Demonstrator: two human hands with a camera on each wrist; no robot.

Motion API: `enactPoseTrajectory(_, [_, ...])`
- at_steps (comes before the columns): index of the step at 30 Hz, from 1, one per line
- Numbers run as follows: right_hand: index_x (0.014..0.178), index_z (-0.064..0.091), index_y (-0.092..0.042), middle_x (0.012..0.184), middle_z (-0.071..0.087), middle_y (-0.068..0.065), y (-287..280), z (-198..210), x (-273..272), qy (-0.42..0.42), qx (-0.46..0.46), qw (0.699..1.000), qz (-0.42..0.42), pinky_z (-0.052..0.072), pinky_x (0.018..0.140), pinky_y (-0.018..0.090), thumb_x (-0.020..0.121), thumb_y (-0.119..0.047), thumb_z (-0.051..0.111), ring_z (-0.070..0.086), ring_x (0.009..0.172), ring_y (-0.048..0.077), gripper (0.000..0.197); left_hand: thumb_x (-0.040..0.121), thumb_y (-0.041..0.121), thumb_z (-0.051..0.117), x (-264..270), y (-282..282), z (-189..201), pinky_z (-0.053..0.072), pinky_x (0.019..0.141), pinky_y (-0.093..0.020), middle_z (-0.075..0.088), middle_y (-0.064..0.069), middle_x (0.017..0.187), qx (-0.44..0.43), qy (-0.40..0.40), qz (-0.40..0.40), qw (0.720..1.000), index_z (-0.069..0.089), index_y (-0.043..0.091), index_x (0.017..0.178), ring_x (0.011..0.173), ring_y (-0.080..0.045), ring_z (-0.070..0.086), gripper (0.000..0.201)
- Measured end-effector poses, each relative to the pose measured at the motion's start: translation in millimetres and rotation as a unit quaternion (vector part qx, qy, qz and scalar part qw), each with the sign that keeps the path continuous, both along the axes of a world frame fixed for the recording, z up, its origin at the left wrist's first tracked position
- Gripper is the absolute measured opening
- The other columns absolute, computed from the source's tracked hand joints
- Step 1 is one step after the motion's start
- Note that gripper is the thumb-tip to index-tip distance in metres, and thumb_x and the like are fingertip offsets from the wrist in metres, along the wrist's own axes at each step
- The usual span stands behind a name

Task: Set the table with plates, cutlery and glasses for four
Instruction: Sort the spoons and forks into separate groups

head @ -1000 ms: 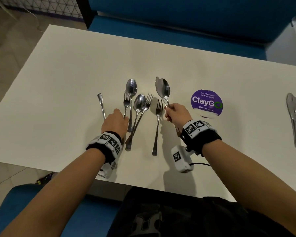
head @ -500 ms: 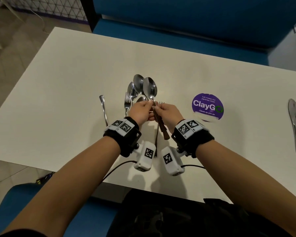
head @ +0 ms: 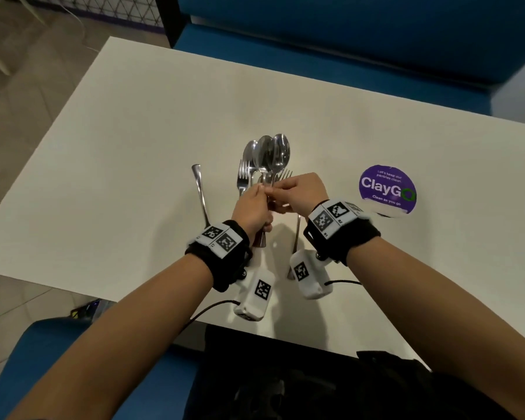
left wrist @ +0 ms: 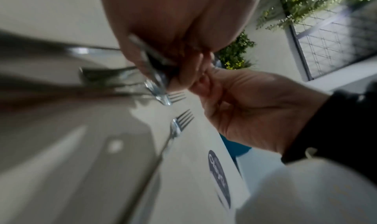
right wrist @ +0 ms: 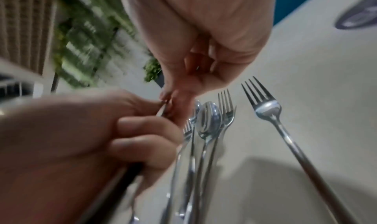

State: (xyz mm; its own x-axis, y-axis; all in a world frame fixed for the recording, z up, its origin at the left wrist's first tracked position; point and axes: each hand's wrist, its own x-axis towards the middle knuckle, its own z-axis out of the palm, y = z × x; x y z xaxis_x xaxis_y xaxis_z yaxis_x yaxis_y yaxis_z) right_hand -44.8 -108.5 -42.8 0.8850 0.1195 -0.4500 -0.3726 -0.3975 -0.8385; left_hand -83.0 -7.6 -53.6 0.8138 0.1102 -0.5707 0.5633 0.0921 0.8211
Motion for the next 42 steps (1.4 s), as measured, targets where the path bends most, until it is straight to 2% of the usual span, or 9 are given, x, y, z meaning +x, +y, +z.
enactPoseTrajectory(6, [0.071,0.071,-0.016,0.064,0.064,0.000,31,-21,6,-0.022,-0.202,0.979,-0.021,0.055,0.061,0.028,0.077,-0.037,0.074,0.061,0.062,0.015,0.021,0.102,0.023,0.028,15,65,-1,0.026,0.037,-0.018,0.038,0.001,0.057,0.017,0.021,-0.047,0.999,0.056,0.013,0.081,0.041,-0.007,0.029,0.037])
enactPoseTrajectory(9, [0.081,0.063,-0.010,0.069,0.058,0.002,45,-28,-2,0.043,-0.347,0.936,0.041,0.045,0.057,0.022,0.075,-0.039,0.076,0.058,0.067,0.018,0.031,0.103,0.028,0.030,26,100,1,0.023,0.035,-0.016,0.035,0.003,0.054,0.018,0.032,-0.057,0.998,0.052,0.015,0.074,0.036,-0.004,0.026,0.039])
enactPoseTrajectory(15, [0.084,0.065,-0.003,0.079,0.064,0.009,56,-30,-4,0.096,-0.364,0.927,0.012,0.046,0.056,0.024,0.073,-0.027,0.076,0.061,0.072,0.022,0.029,0.100,0.024,0.032,40,121,5,0.022,0.045,-0.022,0.029,0.003,0.057,0.038,0.025,-0.138,0.989,0.043,0.018,0.069,0.048,-0.010,0.023,0.033])
enactPoseTrajectory(20, [0.081,0.069,-0.004,0.077,0.067,0.007,49,-26,-2,0.092,-0.289,0.951,-0.055,0.052,0.059,0.025,0.078,-0.028,0.074,0.064,0.070,0.019,0.025,0.099,0.021,0.033,42,124,-2,0.026,0.048,-0.023,0.032,0.001,0.062,0.029,0.015,-0.180,0.983,0.045,0.015,0.076,0.051,-0.010,0.027,0.027])
enactPoseTrajectory(24, [0.088,0.070,-0.001,0.071,0.069,0.007,60,-4,6,0.024,0.001,0.976,-0.215,0.058,0.067,0.023,0.082,-0.016,0.071,0.067,0.064,0.015,0.016,0.103,0.027,0.029,41,123,-8,0.044,0.044,-0.022,0.050,-0.005,0.063,0.024,0.007,-0.189,0.982,0.045,0.013,0.079,0.047,-0.014,0.045,0.032])
enactPoseTrajectory(29, [0.083,0.066,-0.005,0.073,0.067,0.008,104,4,14,0.033,0.123,0.975,-0.184,0.058,0.063,0.021,0.084,-0.010,0.067,0.065,0.064,0.015,0.006,0.102,0.036,0.030,39,117,0,0.044,0.041,-0.022,0.049,-0.007,0.059,-0.045,0.030,-0.182,0.982,0.046,0.011,0.088,0.039,-0.014,0.048,0.033])
enactPoseTrajectory(35, [0.083,0.071,-0.012,0.082,0.072,0.010,102,-21,16,-0.044,-0.144,0.980,-0.128,0.058,0.079,0.041,0.084,-0.026,0.067,0.070,0.077,0.026,0.014,0.102,0.038,0.028,40,135,-6,0.023,0.035,-0.012,0.028,0.005,0.046,-0.048,0.068,-0.156,0.984,0.052,0.014,0.092,0.031,-0.006,0.023,0.035])
enactPoseTrajectory(38, [0.095,0.070,-0.005,0.096,0.071,0.012,92,-26,13,0.000,-0.300,0.951,-0.068,0.054,0.084,0.033,0.081,-0.025,0.070,0.068,0.093,0.026,0.025,0.102,0.035,0.028,44,142,-8,0.022,0.033,-0.011,0.028,0.007,0.043,-0.054,0.080,-0.149,0.984,0.047,0.015,0.083,0.029,-0.005,0.022,0.033])
enactPoseTrajectory(42, [0.093,0.071,0.001,0.095,0.072,0.013,92,-36,13,0.025,-0.342,0.939,-0.032,0.052,0.076,0.032,0.083,-0.020,0.068,0.067,0.088,0.027,0.023,0.102,0.032,0.029,46,143,-8,0.021,0.032,-0.010,0.029,0.009,0.039,-0.086,0.086,-0.145,0.982,0.040,0.016,0.078,0.027,-0.004,0.023,0.032])
